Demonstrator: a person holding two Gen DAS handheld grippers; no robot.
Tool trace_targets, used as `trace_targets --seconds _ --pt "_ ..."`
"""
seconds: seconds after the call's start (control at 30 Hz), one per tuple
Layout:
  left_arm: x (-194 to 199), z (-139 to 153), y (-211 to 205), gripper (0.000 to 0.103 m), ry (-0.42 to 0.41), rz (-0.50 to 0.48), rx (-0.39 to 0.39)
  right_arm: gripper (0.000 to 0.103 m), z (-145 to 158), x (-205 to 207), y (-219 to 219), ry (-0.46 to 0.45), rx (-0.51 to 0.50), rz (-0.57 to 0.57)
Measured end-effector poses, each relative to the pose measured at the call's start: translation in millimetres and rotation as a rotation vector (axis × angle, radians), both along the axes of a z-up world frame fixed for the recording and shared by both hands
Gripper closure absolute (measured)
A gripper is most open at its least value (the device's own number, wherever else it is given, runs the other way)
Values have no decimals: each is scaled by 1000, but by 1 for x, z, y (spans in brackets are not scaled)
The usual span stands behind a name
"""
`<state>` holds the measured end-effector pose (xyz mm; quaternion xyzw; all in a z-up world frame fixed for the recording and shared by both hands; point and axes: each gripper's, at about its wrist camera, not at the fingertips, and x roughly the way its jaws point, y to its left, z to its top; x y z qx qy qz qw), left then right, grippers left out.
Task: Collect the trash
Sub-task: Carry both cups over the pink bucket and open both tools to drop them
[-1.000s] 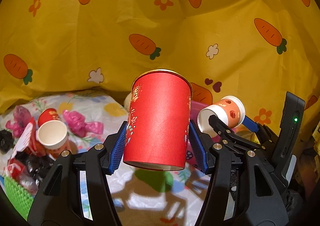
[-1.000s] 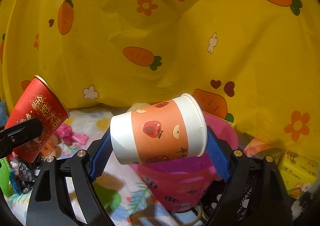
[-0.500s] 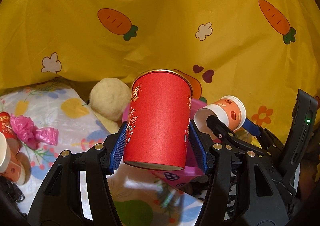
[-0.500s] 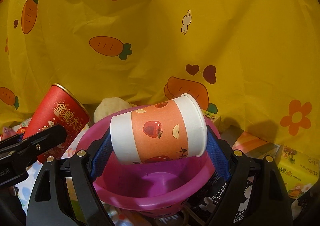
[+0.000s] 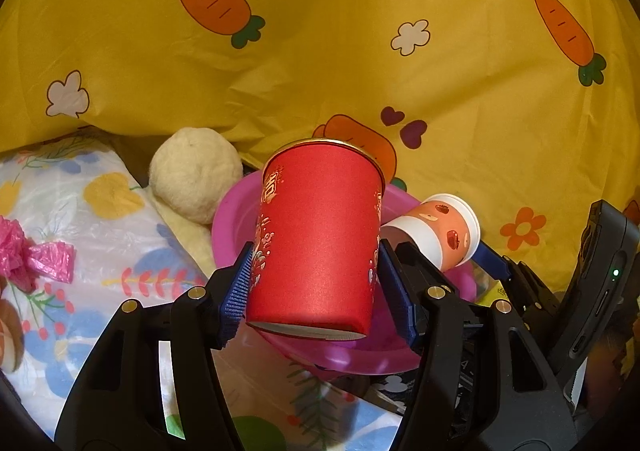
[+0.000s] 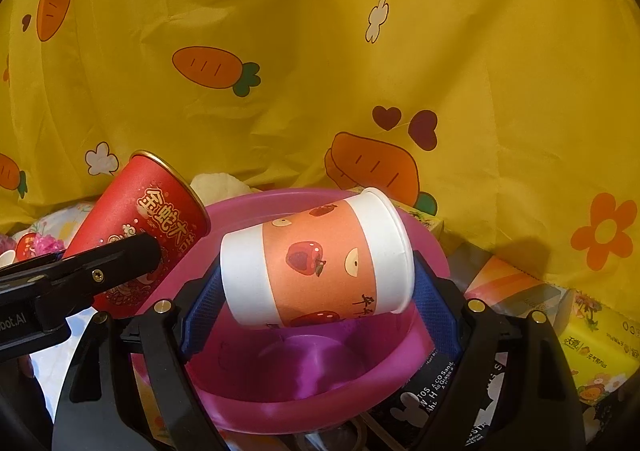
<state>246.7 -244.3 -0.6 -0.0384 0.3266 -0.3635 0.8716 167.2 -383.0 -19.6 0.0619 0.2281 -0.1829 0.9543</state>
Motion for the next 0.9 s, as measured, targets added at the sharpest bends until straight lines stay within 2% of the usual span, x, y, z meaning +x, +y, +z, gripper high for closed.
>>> trace_targets --seconds 0.37,0.43,0.47,0.53,0.67,0.77,0.9 --pt "5 -7 -8 43 44 -31 -14 19 -9 4 2 18 -18 1" --pt "5 -9 -8 39 53 -36 -26 19 -9 5 2 18 -16 5" --pt "5 -9 -7 31 53 -33 -28 19 -10 5 2 20 -16 8" --pt "4 -7 -2 21 38 -6 -41 17 -10 5 2 21 -20 8" --pt "-1 1 12 11 -16 79 -44 17 -7 1 1 7 -13 2" --pt "-4 7 30 6 -33 140 -50 14 -2 -6 1 -15 -1 -7" --pt "-15 12 53 6 -79 216 -22 8 3 -20 5 -42 15 -21"
